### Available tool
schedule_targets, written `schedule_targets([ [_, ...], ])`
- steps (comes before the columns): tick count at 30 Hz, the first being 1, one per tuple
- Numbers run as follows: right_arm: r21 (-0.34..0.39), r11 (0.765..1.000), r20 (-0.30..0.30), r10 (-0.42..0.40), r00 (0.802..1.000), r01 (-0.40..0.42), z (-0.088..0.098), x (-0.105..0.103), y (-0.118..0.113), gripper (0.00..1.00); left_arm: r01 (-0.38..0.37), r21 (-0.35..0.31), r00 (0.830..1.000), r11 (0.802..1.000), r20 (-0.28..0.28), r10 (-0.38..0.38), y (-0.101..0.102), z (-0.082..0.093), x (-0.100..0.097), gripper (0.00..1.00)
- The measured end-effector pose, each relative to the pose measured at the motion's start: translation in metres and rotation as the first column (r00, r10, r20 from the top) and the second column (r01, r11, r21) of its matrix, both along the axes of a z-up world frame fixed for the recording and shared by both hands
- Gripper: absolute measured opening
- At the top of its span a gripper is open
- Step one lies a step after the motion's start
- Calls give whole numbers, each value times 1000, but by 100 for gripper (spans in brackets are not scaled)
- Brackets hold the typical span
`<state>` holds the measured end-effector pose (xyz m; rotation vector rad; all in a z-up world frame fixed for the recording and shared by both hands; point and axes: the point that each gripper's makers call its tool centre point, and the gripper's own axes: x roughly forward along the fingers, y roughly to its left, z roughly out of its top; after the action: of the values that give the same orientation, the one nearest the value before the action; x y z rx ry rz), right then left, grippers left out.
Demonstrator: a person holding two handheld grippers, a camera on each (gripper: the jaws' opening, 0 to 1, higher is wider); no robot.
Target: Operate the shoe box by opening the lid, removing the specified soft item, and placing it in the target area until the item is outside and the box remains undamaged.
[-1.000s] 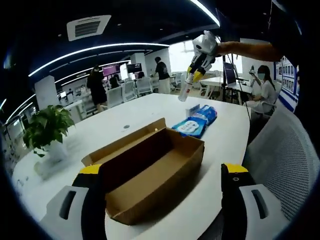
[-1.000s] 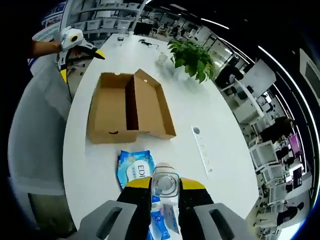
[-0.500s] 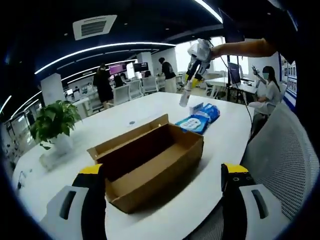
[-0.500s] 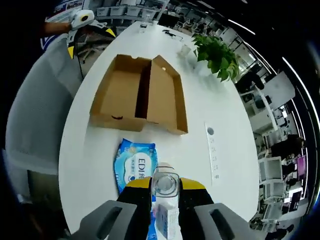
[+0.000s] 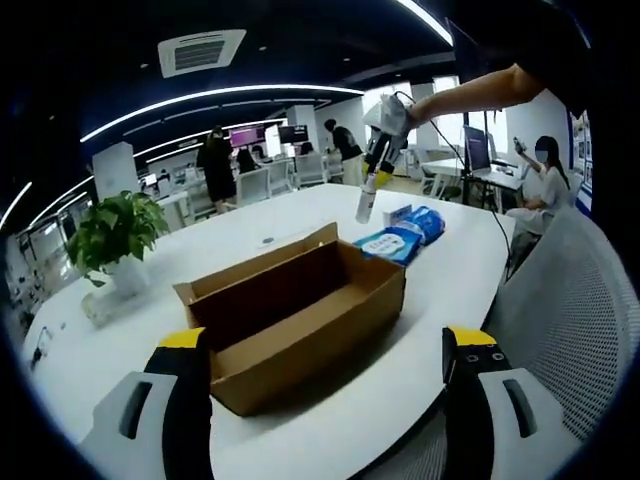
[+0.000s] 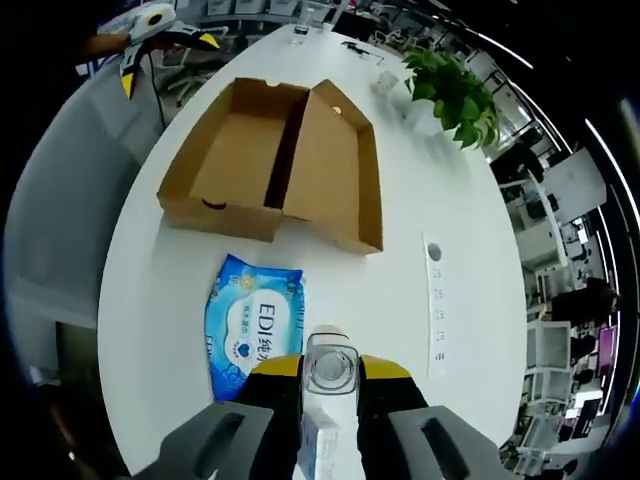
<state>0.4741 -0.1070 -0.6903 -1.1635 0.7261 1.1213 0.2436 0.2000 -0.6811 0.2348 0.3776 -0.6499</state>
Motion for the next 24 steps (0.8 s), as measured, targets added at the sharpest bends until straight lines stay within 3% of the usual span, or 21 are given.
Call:
schedule_targets([
  [24, -84, 996, -88, -23, 996, 15, -58, 15, -8, 16, -19, 4, 1000, 1000, 7, 19, -3, -4, 0, 100],
])
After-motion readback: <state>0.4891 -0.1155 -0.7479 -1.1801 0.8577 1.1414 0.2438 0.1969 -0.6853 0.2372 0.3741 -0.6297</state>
